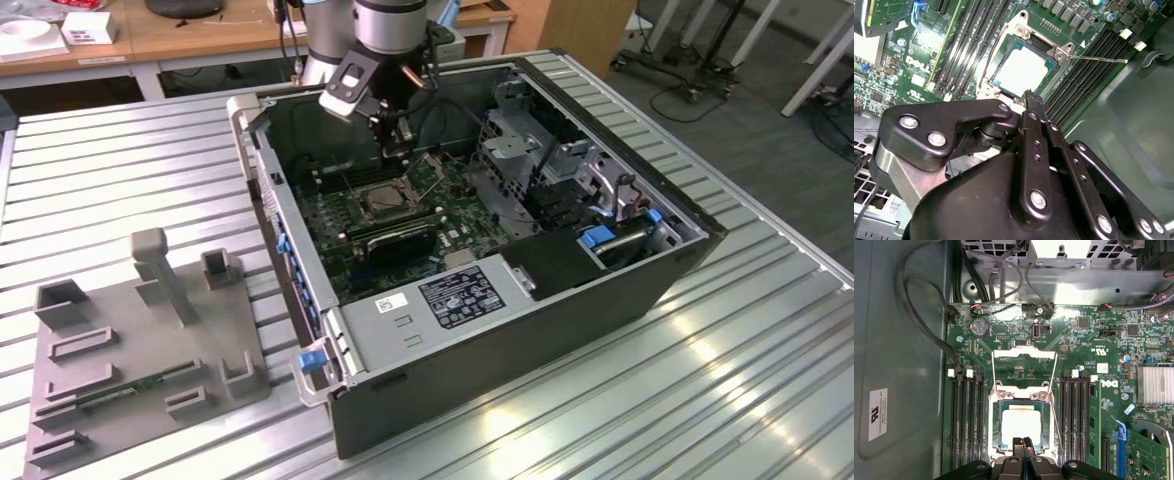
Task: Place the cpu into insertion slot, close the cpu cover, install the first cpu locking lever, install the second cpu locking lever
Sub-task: 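Close the cpu cover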
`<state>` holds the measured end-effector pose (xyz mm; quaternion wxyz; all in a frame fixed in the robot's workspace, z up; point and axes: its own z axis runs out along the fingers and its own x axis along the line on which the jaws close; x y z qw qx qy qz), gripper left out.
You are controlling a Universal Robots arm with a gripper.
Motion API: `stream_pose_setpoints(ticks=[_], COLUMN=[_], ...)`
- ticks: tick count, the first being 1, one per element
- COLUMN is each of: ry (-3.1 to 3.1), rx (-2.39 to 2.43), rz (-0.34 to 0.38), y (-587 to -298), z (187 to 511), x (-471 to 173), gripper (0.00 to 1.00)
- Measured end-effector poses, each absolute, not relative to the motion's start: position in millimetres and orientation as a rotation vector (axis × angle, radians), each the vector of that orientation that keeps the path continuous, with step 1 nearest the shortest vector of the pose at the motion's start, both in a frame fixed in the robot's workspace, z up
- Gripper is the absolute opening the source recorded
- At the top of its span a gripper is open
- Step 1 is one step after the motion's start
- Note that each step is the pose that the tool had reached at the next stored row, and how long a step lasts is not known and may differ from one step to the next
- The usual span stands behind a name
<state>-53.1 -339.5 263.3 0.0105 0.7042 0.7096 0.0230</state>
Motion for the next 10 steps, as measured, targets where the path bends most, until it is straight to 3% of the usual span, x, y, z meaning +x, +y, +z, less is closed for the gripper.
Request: stream_pose_setpoints(ticks=[10], ry=[2.215], rx=[2.198], rz=[0.072], y=[-339.5], z=[264.1], x=[-51.4], gripper=[0.1])
